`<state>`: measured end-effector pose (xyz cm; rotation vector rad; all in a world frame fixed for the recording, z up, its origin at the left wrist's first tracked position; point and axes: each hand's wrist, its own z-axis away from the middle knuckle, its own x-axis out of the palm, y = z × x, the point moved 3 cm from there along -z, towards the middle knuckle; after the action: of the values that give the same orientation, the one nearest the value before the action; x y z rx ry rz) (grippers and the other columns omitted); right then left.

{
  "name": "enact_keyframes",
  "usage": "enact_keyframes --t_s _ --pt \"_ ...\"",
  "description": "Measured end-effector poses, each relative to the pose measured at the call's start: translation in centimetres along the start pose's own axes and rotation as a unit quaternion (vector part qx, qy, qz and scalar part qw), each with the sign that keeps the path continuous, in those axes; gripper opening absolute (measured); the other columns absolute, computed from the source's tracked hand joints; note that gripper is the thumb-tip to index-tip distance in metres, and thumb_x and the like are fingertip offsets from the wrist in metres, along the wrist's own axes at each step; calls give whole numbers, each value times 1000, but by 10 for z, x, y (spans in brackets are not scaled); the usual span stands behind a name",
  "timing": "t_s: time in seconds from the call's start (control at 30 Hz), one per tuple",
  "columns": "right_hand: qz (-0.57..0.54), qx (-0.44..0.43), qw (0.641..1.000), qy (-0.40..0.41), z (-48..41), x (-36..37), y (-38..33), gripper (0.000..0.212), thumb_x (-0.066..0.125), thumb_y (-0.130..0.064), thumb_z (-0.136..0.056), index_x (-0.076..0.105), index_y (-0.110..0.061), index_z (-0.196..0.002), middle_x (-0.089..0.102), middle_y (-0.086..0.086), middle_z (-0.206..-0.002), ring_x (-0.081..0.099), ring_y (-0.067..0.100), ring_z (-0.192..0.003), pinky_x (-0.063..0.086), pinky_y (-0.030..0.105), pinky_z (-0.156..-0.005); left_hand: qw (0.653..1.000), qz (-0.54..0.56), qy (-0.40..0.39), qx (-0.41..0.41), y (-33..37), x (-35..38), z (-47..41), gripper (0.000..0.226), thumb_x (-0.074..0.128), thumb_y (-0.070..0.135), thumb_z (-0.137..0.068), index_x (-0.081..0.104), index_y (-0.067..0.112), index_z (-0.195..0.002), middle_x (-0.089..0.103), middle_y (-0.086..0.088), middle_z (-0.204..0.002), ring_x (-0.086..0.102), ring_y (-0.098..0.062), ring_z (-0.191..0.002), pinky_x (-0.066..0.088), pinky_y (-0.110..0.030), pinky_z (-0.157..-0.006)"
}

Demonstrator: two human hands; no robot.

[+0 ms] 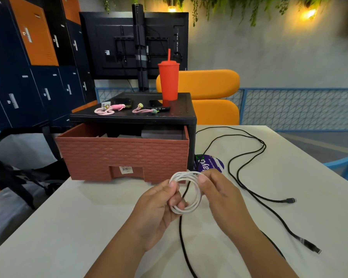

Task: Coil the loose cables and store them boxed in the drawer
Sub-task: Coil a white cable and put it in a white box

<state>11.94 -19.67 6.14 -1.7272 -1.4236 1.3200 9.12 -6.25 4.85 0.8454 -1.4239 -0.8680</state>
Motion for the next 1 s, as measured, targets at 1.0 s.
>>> enact_keyframes --t_s 1.0 --pt "-102 72 990 65 -7 -20 3 18 56 -6 -88 58 -17 -75 62 1 -69 56 11 -60 50 21 -61 987 -50 -120 -98 -13 5 7 23 57 27 -86 53 6 -77 38 2 -49 47 -13 -49 51 -31 -70"
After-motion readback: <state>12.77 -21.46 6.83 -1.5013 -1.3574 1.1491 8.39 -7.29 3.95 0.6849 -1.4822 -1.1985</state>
